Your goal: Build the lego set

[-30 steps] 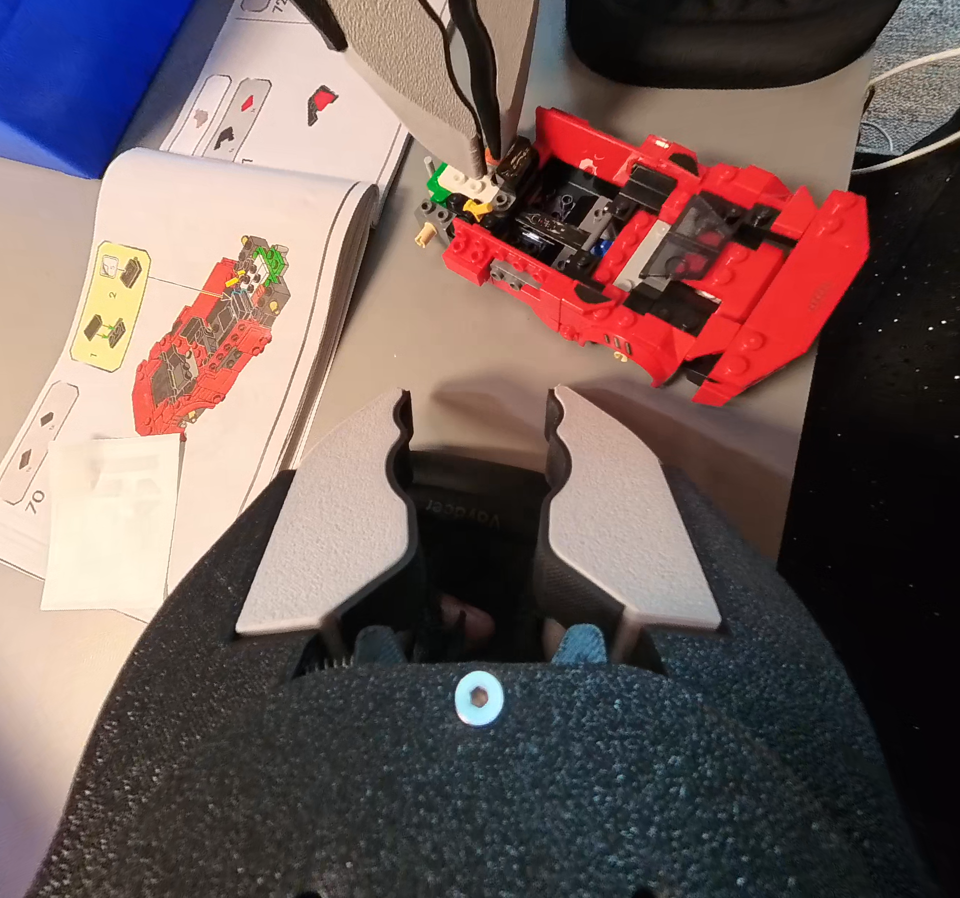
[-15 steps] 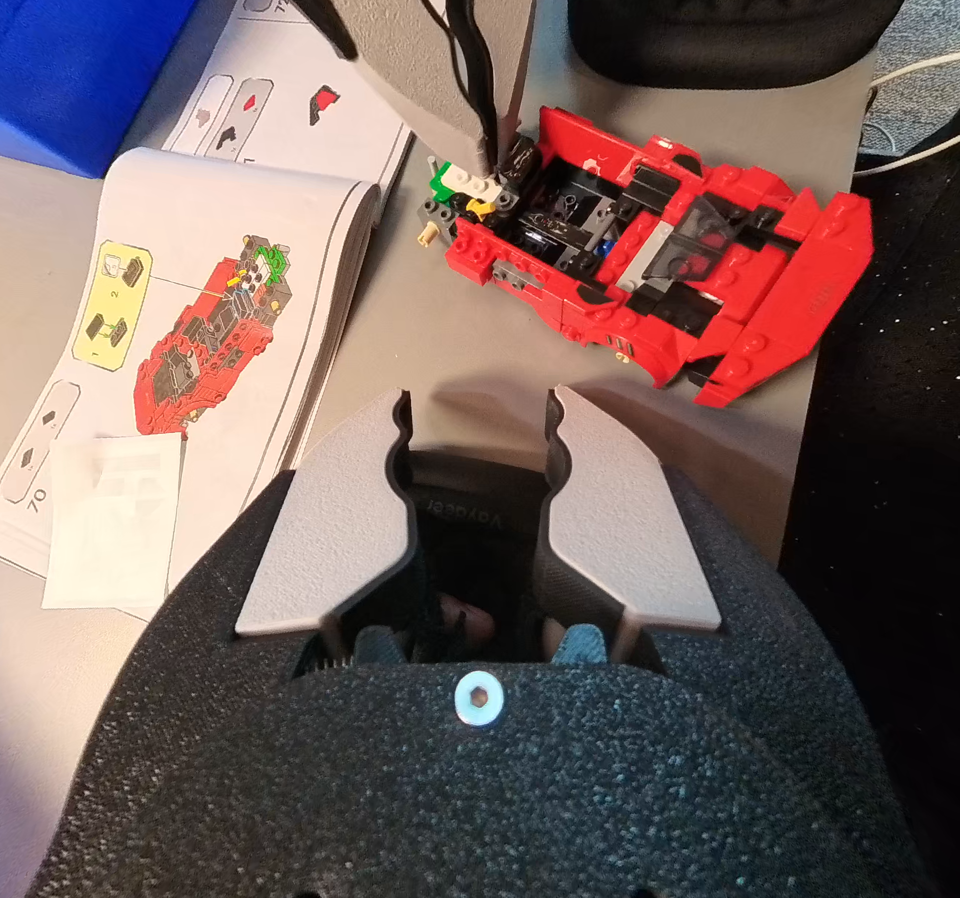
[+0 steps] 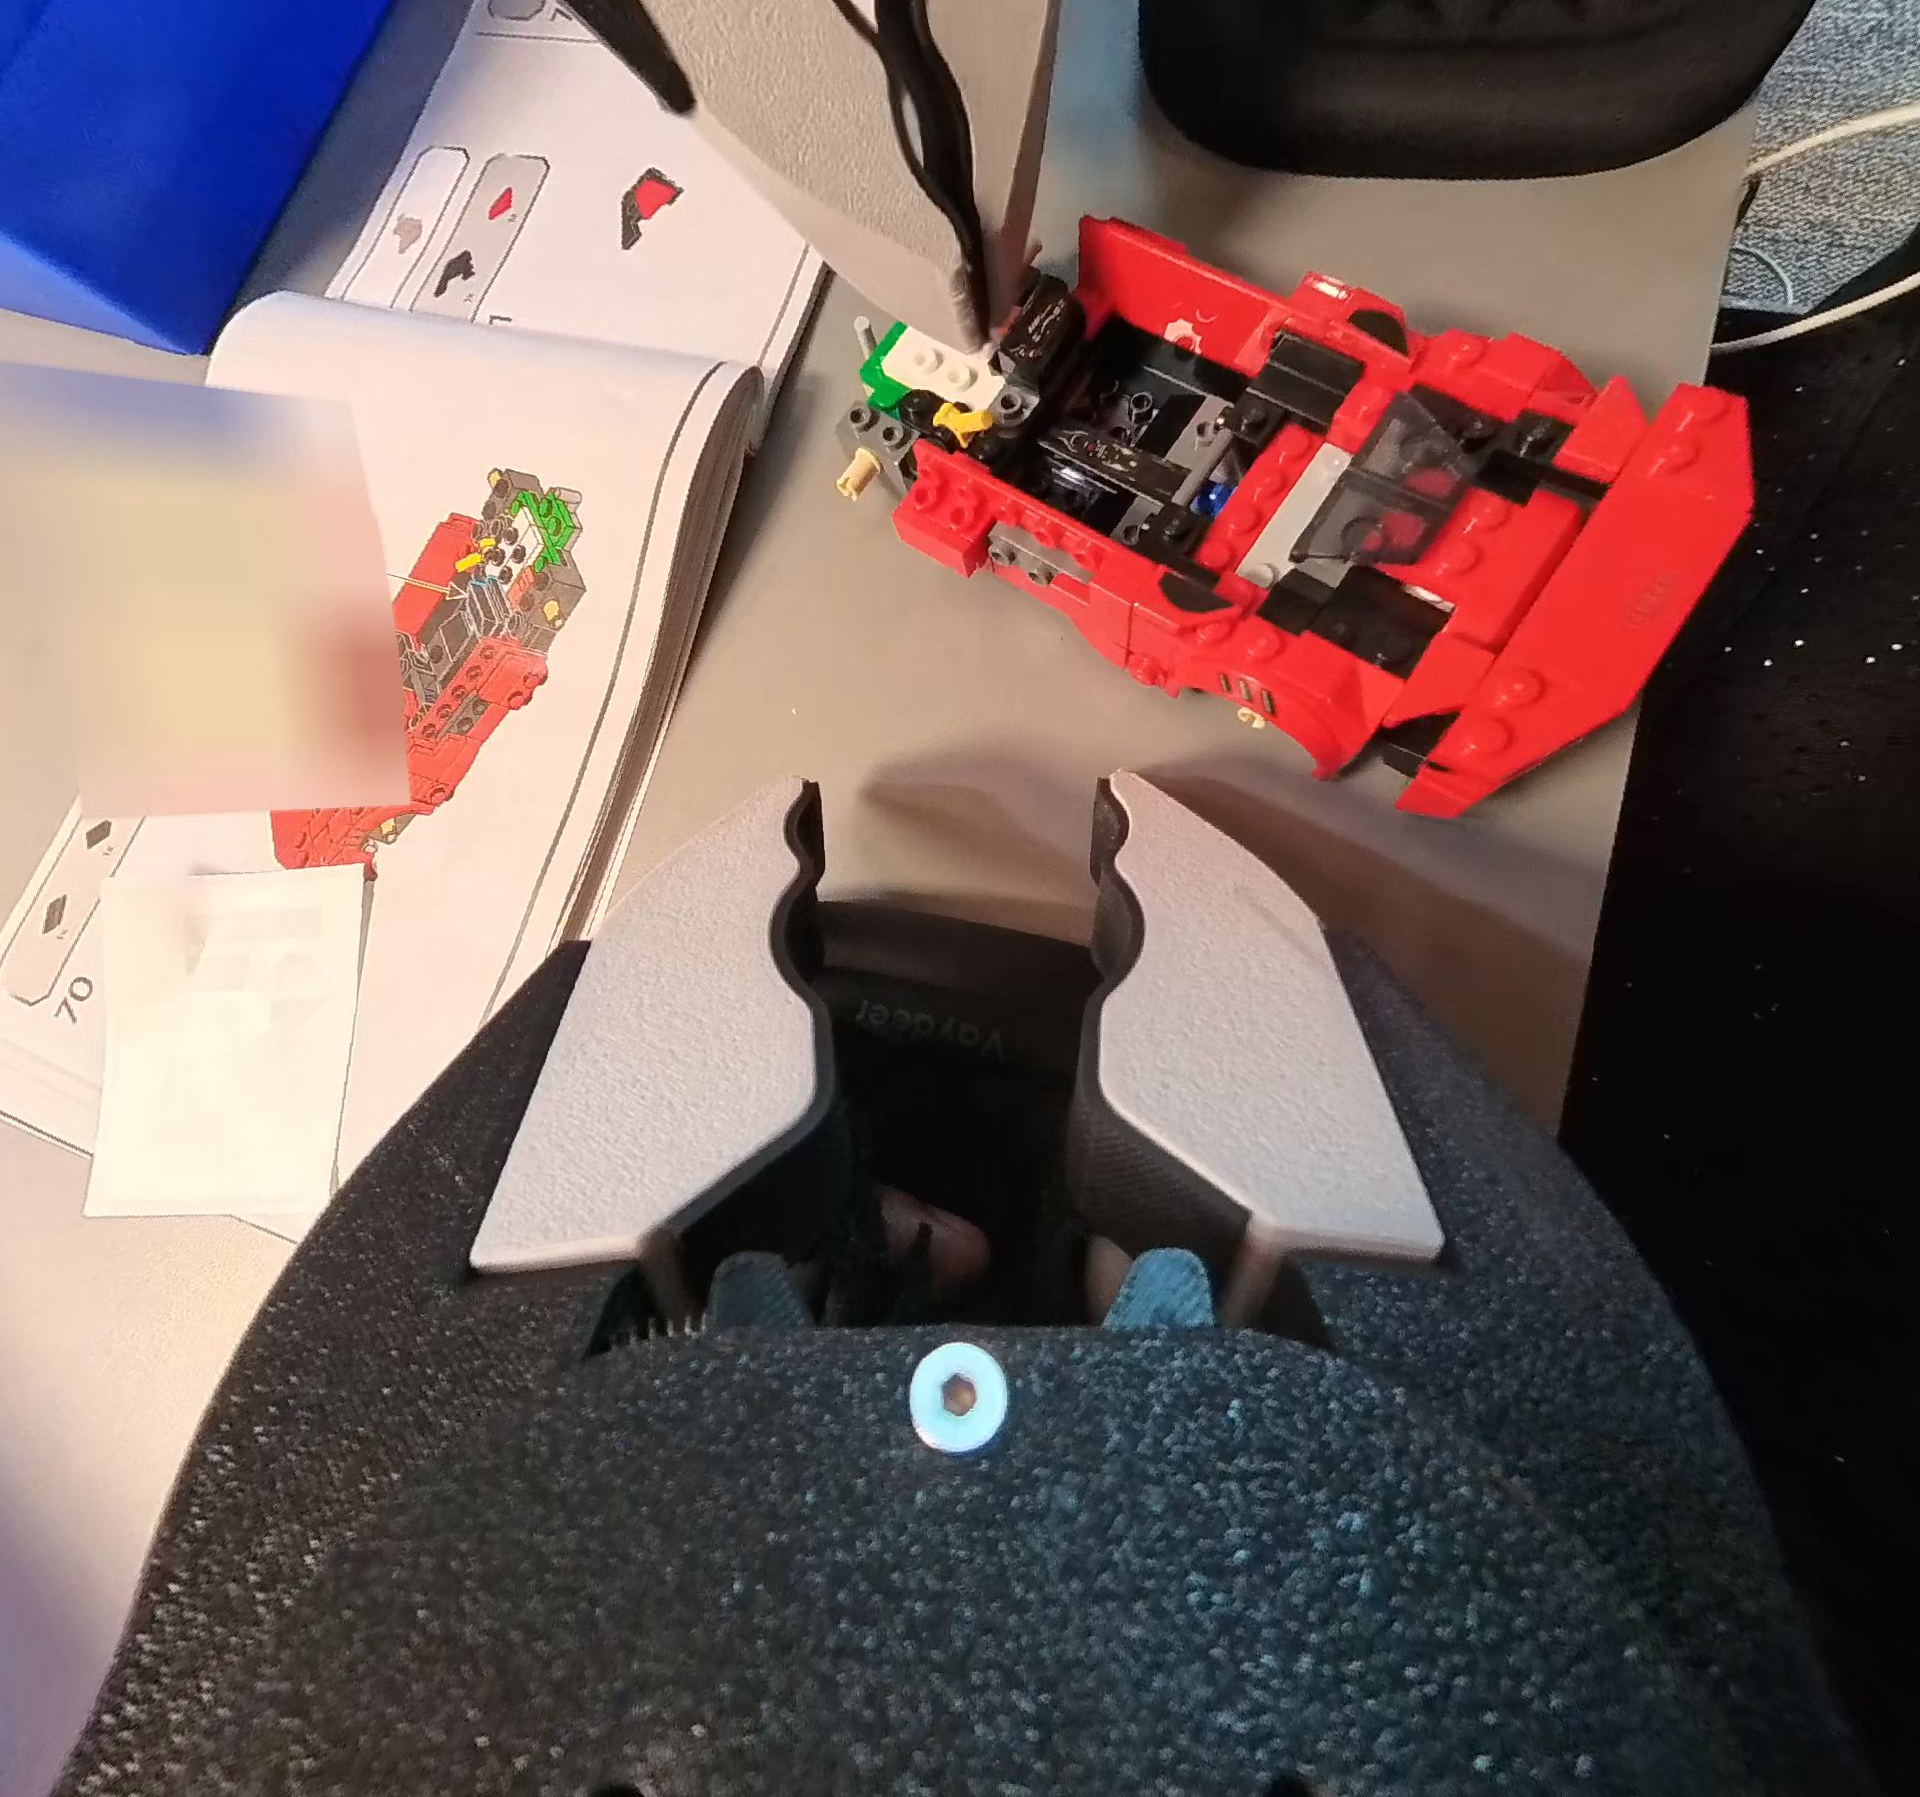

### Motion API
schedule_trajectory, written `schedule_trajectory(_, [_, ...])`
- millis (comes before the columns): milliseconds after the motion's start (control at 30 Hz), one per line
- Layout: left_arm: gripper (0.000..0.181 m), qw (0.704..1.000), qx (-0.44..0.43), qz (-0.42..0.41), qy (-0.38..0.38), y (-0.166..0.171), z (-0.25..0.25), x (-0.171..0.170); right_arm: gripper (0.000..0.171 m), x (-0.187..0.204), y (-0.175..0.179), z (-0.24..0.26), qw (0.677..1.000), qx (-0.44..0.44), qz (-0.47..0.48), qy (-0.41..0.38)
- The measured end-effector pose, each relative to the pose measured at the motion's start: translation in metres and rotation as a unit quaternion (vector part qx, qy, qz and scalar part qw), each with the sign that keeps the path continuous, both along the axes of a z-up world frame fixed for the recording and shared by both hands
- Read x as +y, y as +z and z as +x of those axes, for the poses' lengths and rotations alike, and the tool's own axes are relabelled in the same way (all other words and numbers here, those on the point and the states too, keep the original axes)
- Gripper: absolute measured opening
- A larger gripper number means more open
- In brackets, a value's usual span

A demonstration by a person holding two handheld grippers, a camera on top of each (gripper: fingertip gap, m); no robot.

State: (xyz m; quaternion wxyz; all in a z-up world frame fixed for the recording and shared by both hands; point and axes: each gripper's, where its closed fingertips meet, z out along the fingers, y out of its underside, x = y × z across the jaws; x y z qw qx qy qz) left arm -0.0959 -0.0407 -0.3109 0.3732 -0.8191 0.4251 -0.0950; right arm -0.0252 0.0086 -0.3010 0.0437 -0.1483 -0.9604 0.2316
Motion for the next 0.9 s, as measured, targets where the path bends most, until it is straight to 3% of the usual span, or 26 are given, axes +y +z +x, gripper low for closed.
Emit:
schedule_trajectory(167, [0.050, 1.000, 0.002, 0.002, 0.000, 0.001, -0.002, 0.003, 0.000, 0.003, 0.010, -0.005, 0.999, 0.020, -0.015, -0.025])
schedule_trajectory(300, [0.050, 1.000, 0.003, 0.003, -0.001, 0.003, -0.001, 0.008, 0.000, 0.013, 0.038, -0.015, 0.993, 0.079, -0.040, -0.083])
schedule_trajectory(467, [0.050, 1.000, -0.003, 0.027, -0.002, 0.007, 0.006, 0.012, 0.000, 0.025, 0.093, -0.028, 0.937, 0.202, -0.146, -0.246])
schedule_trajectory(500, [0.049, 0.999, -0.009, 0.044, -0.003, 0.012, 0.007, 0.011, 0.014, 0.025, 0.099, -0.025, 0.923, 0.209, -0.172, -0.274])
schedule_trajectory(533, [0.048, 0.998, -0.016, 0.066, -0.004, 0.018, 0.007, 0.011, 0.048, 0.024, 0.102, -0.020, 0.912, 0.207, -0.196, -0.296])
schedule_trajectory(600, [0.046, 0.994, -0.033, 0.107, -0.006, 0.032, 0.007, 0.007, 0.052, 0.017, 0.102, -0.006, 0.896, 0.199, -0.233, -0.322])
schedule_trajectory(733, [0.054, 0.989, -0.094, 0.117, 0.019, 0.053, 0.008, -0.006, 0.083, 0.017, 0.102, 0.004, 0.856, 0.266, -0.237, -0.373])
schedule_trajectory(767, [0.056, 0.986, -0.115, 0.115, 0.024, 0.058, 0.010, -0.009, 0.080, 0.017, 0.106, 0.005, 0.846, 0.295, -0.235, -0.378])
schedule_trajectory(833, [0.051, 0.981, -0.150, 0.122, 0.026, 0.069, 0.016, -0.018, 0.000, 0.016, 0.125, 0.012, 0.819, 0.391, -0.206, -0.365])
schedule_trajectory(900, [0.046, 0.977, -0.156, 0.147, 0.023, 0.080, 0.021, -0.026, 0.000, 0.009, 0.146, 0.020, 0.794, 0.462, -0.185, -0.349])
